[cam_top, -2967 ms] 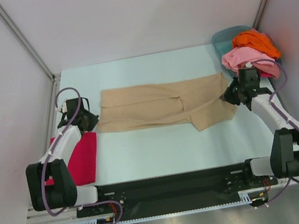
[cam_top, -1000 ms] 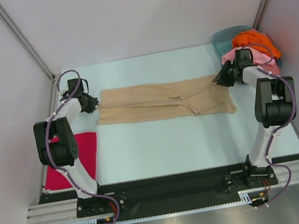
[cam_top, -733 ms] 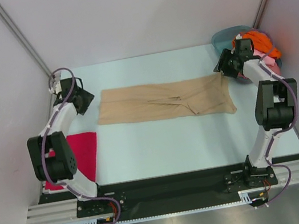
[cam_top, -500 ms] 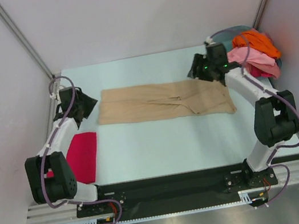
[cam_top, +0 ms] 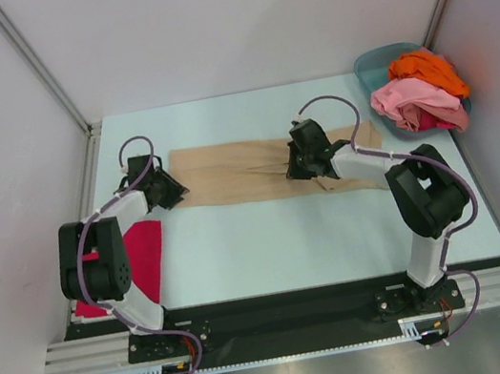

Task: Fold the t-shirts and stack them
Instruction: Fold the tshirt

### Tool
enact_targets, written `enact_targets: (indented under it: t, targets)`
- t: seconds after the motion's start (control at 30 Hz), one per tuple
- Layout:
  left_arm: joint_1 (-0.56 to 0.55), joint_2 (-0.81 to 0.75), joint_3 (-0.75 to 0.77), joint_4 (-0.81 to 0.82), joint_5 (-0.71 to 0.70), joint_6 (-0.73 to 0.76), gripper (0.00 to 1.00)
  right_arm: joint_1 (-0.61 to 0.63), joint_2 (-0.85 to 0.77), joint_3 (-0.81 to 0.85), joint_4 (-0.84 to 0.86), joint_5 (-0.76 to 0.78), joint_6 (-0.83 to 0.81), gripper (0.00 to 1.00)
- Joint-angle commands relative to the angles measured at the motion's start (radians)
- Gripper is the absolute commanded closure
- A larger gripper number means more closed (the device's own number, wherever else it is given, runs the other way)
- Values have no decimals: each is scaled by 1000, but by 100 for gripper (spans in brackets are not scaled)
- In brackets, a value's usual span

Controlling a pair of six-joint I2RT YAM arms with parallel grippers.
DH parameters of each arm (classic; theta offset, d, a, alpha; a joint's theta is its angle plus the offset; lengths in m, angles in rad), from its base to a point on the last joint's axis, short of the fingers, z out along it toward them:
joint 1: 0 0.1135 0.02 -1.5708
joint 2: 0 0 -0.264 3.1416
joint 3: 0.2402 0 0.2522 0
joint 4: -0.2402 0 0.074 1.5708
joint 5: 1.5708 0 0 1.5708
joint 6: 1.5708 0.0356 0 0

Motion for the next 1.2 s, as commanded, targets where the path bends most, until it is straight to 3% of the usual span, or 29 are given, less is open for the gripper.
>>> enact_targets:
  t: [0.0, 0.5, 1.17]
  targets:
    - [-3, 45, 58, 47, 25, 20, 62, 6, 47, 12, 78, 58, 11, 92]
    - [6, 137, 71, 16, -2, 0, 69, -3, 139, 46, 139, 169, -15, 97]
    - [41, 93, 16, -7, -52, 30, 73, -69, 262, 135, 247, 205, -92, 97]
